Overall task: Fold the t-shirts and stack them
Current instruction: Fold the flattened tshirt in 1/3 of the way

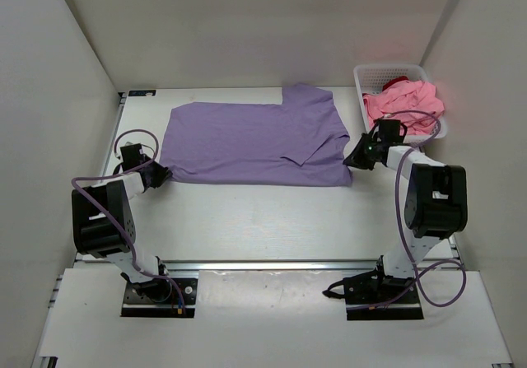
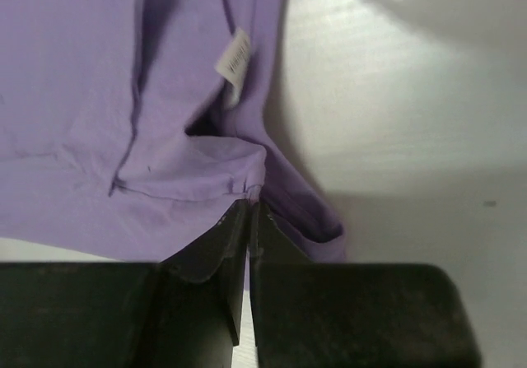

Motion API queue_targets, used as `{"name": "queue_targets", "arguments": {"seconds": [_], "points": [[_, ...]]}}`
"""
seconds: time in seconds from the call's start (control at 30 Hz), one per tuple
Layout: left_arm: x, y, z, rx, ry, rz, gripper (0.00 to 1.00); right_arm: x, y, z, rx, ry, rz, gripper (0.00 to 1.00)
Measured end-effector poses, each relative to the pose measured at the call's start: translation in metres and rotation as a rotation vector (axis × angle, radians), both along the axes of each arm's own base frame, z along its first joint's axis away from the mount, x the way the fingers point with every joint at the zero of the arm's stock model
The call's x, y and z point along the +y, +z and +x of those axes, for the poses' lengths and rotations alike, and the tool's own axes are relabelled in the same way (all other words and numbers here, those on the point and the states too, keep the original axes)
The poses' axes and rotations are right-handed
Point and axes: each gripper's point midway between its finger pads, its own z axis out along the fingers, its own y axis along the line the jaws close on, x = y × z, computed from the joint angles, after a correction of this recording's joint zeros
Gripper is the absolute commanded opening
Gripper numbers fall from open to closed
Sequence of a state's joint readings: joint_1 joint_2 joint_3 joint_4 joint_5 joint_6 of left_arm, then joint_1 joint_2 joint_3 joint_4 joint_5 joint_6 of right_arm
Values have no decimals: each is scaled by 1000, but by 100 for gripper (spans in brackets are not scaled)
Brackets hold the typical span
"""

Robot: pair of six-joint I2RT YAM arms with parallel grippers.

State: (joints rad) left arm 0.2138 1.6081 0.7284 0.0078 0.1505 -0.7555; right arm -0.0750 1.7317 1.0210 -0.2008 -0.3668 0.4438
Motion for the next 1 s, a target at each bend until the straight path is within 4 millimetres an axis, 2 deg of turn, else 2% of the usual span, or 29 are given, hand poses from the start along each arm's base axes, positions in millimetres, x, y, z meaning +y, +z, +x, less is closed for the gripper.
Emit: {"name": "queue_targets", "arguments": {"seconds": [0.07,0.17,0.23,0.33,0.47,0.63,0.7,0.9,1.0], "points": [[0,0,0,0,0,0,0,-1,6,9,-22,2,-5,2],[0,0,0,0,-1,1,0,-2,12,19,-43,1,-10,12],[0,0,0,0,-2,2,0,-4,9,20,-40,1,-11,19],[0,0,0,0,-3,3,0,-11,1,16,-18,-17,-14,23],[0,-1,-1,5,-5,5,0,-20,-1,5,3,-50,-39,25],[0,-2,-2,9,-5,3,0,-19,15,-29,-32,-71,-49,30],[0,-2,-2,9,-4,3,0,-18,16,-39,-41,-75,-46,32],[0,-2,-2,9,-4,3,0,-13,-14,-61,51,-86,-20,40],[0,-2,-2,9,-4,3,0,-12,-25,-64,84,-91,-10,35]]}}
